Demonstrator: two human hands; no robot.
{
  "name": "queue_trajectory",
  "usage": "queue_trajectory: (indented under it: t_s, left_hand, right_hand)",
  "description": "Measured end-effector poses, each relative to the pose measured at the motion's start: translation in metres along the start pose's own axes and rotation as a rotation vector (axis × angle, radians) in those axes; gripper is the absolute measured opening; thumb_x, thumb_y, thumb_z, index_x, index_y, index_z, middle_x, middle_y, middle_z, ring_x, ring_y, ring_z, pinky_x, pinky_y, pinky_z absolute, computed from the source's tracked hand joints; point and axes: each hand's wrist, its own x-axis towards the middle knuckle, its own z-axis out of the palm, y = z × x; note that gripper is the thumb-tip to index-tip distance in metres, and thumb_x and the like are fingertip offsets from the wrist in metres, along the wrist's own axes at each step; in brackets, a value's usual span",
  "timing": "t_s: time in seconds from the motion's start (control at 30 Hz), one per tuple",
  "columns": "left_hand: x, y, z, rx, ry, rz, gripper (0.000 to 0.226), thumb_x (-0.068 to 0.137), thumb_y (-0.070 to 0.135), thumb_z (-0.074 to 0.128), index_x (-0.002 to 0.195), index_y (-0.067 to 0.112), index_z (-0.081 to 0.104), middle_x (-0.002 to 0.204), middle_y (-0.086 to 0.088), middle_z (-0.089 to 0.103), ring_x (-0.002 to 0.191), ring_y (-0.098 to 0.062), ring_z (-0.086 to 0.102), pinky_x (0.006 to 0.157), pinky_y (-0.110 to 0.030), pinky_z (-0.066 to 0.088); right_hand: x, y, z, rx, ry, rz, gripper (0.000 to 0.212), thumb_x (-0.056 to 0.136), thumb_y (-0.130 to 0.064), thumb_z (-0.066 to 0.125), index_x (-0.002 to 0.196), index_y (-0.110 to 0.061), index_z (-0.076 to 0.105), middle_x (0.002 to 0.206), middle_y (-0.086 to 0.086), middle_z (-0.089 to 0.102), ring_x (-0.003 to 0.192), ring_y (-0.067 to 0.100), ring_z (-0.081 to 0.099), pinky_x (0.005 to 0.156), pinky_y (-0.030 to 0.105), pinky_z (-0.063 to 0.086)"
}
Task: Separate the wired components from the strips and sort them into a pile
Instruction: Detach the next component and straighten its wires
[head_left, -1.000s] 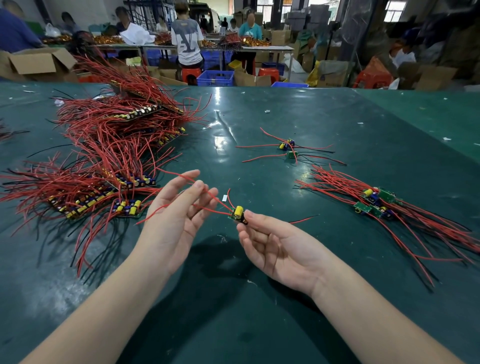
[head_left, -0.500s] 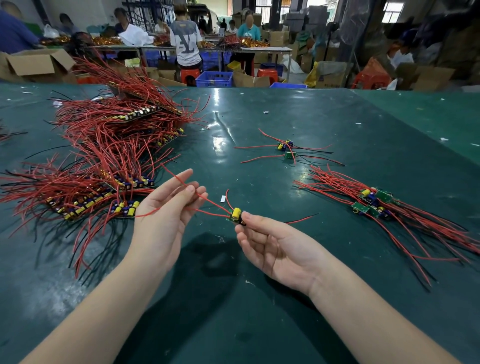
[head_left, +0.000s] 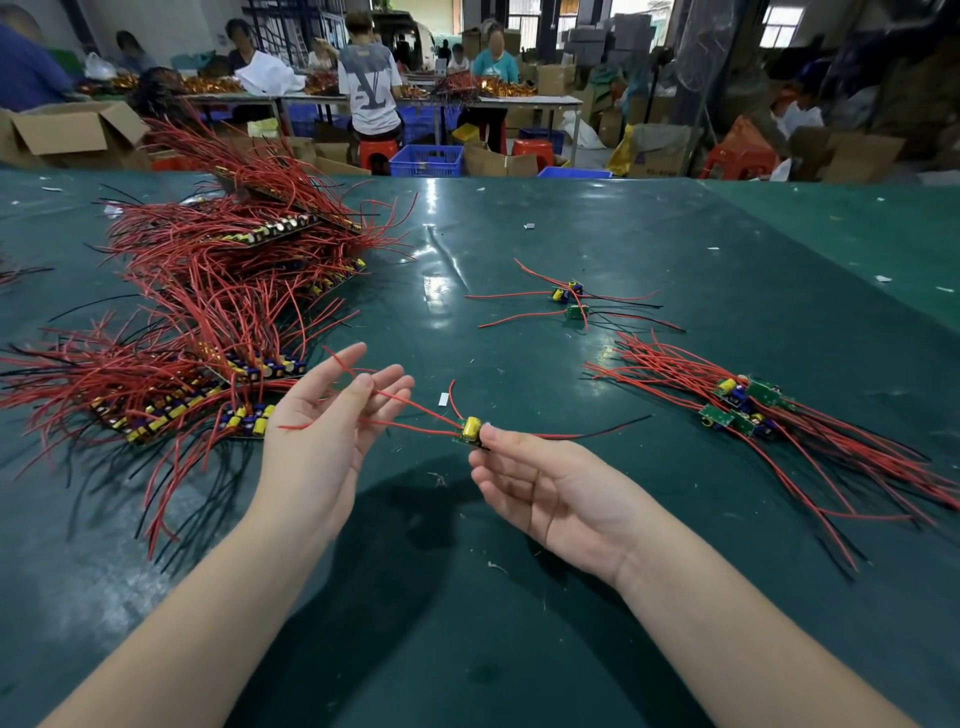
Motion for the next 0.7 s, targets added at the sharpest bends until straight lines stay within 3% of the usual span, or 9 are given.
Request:
queue_trajectory:
  t_s: [0.4,0.53,0.7]
  left_hand:
    - [0.004,0.005,-0.005,-0.011,0.020,-0.001,0.017,0.100,0.003,0.044,0.096,0.001,0.061,0.083,-0.010,0.075,0.084,-0.022,0.073,0.069,-0.020,0.056]
    - [0.005,0.008,-0.005,-0.020,0.076,-0.031,0.022,0.100,0.017,0.050,0.087,0.003,0.062,0.073,-0.006,0.074,0.073,-0.017,0.073,0.062,-0.018,0.055]
    - [0.007,0.013,-0.007,-0.034,0.088,-0.087,0.022,0.098,0.013,0.049,0.084,0.001,0.061,0.068,-0.005,0.072,0.066,-0.014,0.072,0.057,-0.017,0.054]
  right_hand:
    - [0.001,0.000,-0.003,-0.041,-0.003,-0.030,0.014,0.064,-0.021,0.078,0.074,-0.011,0.079,0.077,0.007,0.073,0.065,0.012,0.070,0.059,0.018,0.055]
    - [0.002,0.001,-0.004,-0.061,-0.001,-0.037,0.015,0.065,-0.020,0.078,0.076,-0.010,0.079,0.078,0.008,0.072,0.066,0.012,0.069,0.059,0.019,0.055]
    - [0.002,-0.001,-0.006,-0.047,0.023,-0.045,0.016,0.064,-0.020,0.078,0.076,-0.010,0.079,0.078,0.008,0.072,0.066,0.013,0.069,0.059,0.019,0.055]
